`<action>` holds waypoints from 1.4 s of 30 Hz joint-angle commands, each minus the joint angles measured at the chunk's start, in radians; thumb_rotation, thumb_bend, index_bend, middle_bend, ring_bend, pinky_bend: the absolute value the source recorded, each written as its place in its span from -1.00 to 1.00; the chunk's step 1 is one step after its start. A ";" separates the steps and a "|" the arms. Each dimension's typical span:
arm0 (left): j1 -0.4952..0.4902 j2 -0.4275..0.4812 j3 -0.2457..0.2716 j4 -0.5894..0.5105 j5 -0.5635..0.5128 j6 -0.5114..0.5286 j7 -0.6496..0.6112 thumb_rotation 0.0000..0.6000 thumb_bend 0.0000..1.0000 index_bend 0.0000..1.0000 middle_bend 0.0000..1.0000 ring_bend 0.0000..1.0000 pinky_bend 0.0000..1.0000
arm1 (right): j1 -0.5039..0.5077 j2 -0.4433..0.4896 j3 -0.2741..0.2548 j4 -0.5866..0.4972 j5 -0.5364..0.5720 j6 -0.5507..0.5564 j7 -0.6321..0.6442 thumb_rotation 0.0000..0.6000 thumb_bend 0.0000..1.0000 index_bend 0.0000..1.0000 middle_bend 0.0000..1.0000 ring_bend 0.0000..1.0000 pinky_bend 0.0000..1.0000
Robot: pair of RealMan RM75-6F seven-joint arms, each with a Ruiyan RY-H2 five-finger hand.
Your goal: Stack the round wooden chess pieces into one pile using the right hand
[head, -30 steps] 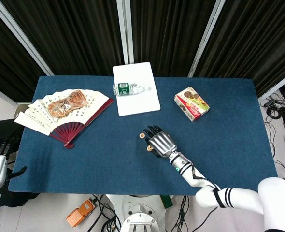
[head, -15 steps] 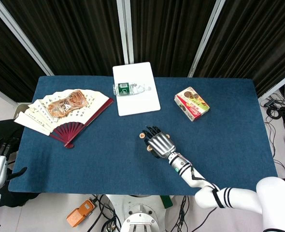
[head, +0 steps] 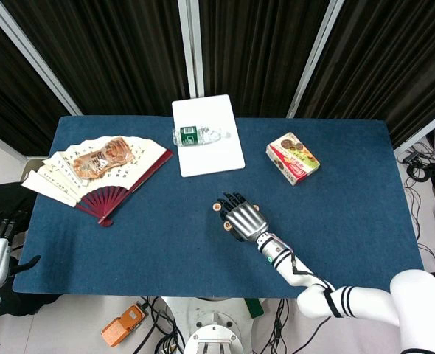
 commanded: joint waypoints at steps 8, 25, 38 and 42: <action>0.002 -0.002 0.000 0.010 -0.001 -0.001 -0.011 1.00 -1.00 -0.71 -0.76 -0.86 -1.00 | -0.046 0.106 0.034 -0.029 0.034 0.057 0.041 1.00 -0.11 -0.14 -0.66 -0.80 -0.70; -0.004 0.010 -0.002 -0.023 0.004 0.001 0.024 1.00 -1.00 -0.71 -0.76 -0.86 -1.00 | -0.024 0.056 0.023 0.126 0.110 -0.035 0.058 1.00 -0.25 -0.06 -0.66 -0.80 -0.70; 0.000 0.009 0.000 -0.016 -0.005 -0.004 0.019 1.00 -1.00 -0.71 -0.76 -0.86 -1.00 | -0.002 0.010 0.028 0.187 0.112 -0.057 0.063 1.00 -0.15 0.00 -0.66 -0.80 -0.70; 0.001 0.007 0.001 -0.013 -0.005 -0.005 0.018 1.00 -1.00 -0.71 -0.76 -0.86 -1.00 | 0.003 0.004 0.028 0.197 0.117 -0.063 0.061 1.00 -0.09 0.04 -0.66 -0.80 -0.70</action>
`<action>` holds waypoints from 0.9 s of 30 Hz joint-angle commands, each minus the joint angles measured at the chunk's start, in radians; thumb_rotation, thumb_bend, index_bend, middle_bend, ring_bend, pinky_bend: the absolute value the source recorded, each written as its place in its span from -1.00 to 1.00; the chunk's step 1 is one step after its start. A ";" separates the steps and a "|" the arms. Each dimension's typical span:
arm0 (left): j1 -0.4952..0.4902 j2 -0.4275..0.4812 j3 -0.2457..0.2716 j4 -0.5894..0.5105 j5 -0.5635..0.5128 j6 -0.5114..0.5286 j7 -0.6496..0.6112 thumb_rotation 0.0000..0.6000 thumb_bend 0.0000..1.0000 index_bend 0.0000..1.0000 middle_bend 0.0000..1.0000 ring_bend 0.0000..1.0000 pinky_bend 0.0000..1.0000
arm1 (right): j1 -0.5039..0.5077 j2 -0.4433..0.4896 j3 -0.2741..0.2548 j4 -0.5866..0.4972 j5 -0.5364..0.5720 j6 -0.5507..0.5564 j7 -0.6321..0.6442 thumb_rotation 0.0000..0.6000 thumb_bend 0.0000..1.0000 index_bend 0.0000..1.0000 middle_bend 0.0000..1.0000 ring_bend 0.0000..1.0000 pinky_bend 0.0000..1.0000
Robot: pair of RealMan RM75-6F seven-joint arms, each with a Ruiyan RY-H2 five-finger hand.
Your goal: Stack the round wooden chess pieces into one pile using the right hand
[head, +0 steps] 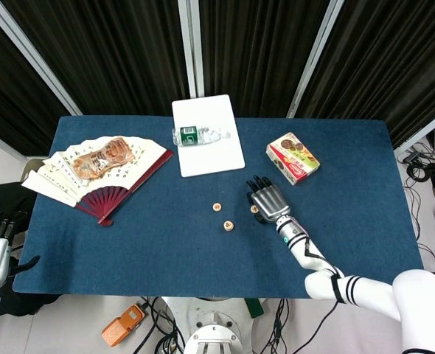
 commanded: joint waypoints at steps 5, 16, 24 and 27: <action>0.001 -0.003 0.001 0.004 0.000 -0.001 -0.002 1.00 -1.00 -0.71 -0.76 -0.86 -1.00 | -0.004 -0.003 0.001 0.005 -0.002 0.011 0.005 1.00 0.01 0.13 -0.65 -0.78 -0.68; 0.001 -0.005 -0.001 0.010 0.003 0.003 -0.011 1.00 -1.00 -0.71 -0.76 -0.86 -1.00 | -0.012 0.108 0.003 -0.236 -0.098 0.080 0.007 1.00 0.02 0.14 -0.63 -0.78 -0.68; 0.006 -0.003 0.000 0.017 0.000 0.005 -0.019 1.00 -1.00 -0.71 -0.76 -0.86 -1.00 | 0.026 0.097 -0.014 -0.302 -0.075 0.037 -0.074 1.00 0.02 0.12 -0.63 -0.78 -0.68; 0.009 -0.005 0.000 0.021 -0.003 0.006 -0.024 1.00 -1.00 -0.71 -0.76 -0.86 -1.00 | 0.035 0.090 -0.019 -0.304 -0.058 0.033 -0.103 1.00 0.02 0.11 -0.63 -0.78 -0.68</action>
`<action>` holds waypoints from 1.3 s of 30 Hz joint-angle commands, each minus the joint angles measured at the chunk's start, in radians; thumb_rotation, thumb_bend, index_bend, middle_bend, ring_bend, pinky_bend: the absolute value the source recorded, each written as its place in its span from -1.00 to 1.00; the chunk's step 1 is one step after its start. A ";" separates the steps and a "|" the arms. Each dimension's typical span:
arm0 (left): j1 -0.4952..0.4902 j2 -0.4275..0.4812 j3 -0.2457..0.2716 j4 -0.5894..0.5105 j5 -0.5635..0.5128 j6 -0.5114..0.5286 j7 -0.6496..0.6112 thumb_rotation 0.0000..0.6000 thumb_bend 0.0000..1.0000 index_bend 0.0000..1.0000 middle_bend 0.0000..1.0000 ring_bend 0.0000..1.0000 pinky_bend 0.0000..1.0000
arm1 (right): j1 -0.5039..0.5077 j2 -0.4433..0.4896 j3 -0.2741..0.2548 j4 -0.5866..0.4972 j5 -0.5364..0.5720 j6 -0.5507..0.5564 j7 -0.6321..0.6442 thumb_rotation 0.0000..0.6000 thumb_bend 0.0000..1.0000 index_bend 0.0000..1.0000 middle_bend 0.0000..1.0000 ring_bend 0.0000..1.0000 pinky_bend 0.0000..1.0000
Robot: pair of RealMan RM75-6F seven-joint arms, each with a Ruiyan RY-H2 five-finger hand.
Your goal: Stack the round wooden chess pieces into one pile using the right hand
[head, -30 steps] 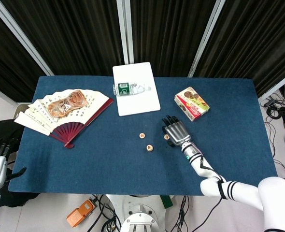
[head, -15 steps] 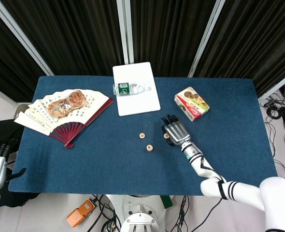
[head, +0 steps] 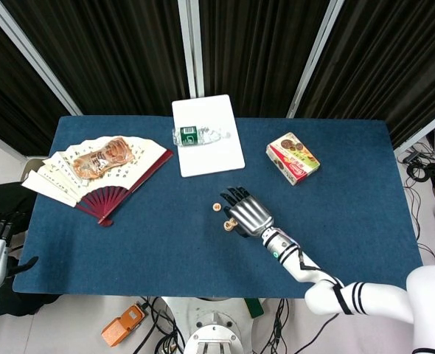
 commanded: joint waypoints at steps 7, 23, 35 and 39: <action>0.002 -0.006 0.000 0.009 -0.001 -0.001 -0.006 1.00 -1.00 -0.71 -0.76 -0.86 -1.00 | 0.023 -0.018 -0.006 -0.005 0.042 -0.001 -0.057 1.00 0.02 0.09 -0.63 -0.78 -0.68; 0.003 -0.009 0.000 0.015 -0.002 -0.003 -0.011 1.00 -1.00 -0.71 -0.76 -0.86 -1.00 | 0.044 -0.040 -0.011 0.015 0.071 0.001 -0.072 1.00 0.02 0.03 -0.64 -0.78 -0.68; 0.004 -0.010 -0.002 0.019 -0.004 -0.003 -0.013 1.00 -1.00 -0.71 -0.76 -0.86 -1.00 | 0.045 -0.041 -0.022 0.017 0.070 0.008 -0.065 1.00 0.02 -0.05 -0.64 -0.78 -0.68; 0.004 -0.010 -0.003 0.020 -0.004 -0.003 -0.014 1.00 -1.00 -0.71 -0.76 -0.86 -1.00 | 0.042 -0.034 -0.026 0.009 0.061 0.016 -0.062 1.00 0.02 -0.05 -0.64 -0.78 -0.68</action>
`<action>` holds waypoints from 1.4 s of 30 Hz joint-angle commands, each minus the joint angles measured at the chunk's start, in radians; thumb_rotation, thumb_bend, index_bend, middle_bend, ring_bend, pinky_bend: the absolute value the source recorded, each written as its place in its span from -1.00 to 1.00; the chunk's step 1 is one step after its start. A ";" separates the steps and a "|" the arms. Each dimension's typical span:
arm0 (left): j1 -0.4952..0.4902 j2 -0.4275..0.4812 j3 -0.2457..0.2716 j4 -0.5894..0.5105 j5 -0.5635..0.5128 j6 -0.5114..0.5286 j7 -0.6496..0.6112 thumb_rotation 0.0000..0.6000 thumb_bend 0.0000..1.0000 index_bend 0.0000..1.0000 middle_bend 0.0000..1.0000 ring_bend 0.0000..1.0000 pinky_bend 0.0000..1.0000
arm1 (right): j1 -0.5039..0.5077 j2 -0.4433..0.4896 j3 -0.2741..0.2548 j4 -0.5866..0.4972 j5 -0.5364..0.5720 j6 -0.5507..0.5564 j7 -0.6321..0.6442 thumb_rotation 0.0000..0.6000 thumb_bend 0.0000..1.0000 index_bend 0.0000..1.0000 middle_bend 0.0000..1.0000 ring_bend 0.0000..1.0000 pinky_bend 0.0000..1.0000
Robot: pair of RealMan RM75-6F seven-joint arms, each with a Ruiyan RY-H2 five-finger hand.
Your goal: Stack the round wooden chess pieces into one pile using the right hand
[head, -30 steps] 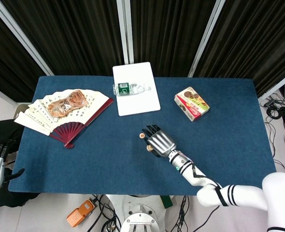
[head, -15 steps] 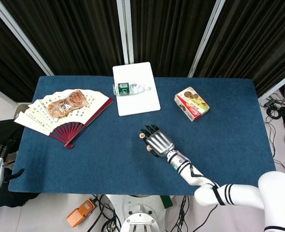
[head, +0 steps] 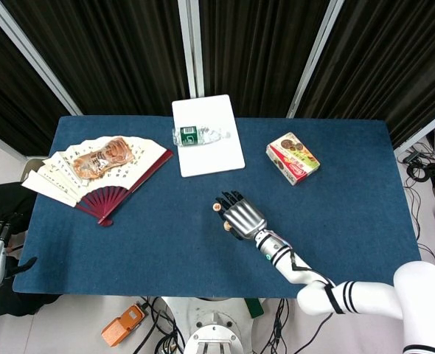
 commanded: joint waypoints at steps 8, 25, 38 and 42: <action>0.000 -0.002 0.001 0.003 0.001 -0.003 -0.002 1.00 -1.00 -0.71 -0.76 -0.86 -1.00 | 0.020 0.004 0.076 0.027 0.034 0.007 0.050 1.00 0.00 -0.09 -0.64 -0.78 -0.68; 0.002 0.005 0.001 -0.013 -0.024 -0.026 0.018 1.00 -1.00 -0.71 -0.76 -0.86 -1.00 | 0.236 -0.048 0.105 0.255 0.260 -0.216 -0.073 1.00 -0.38 -0.08 -0.64 -0.78 -0.69; -0.001 0.006 -0.001 -0.017 -0.033 -0.038 0.029 1.00 -1.00 -0.71 -0.76 -0.86 -1.00 | 0.295 -0.128 0.060 0.357 0.272 -0.255 -0.054 1.00 -0.36 -0.04 -0.64 -0.78 -0.69; 0.000 0.004 0.000 -0.013 -0.034 -0.037 0.027 1.00 -1.00 -0.71 -0.76 -0.86 -1.00 | 0.305 -0.150 0.056 0.385 0.276 -0.256 -0.045 1.00 -0.36 -0.03 -0.64 -0.78 -0.69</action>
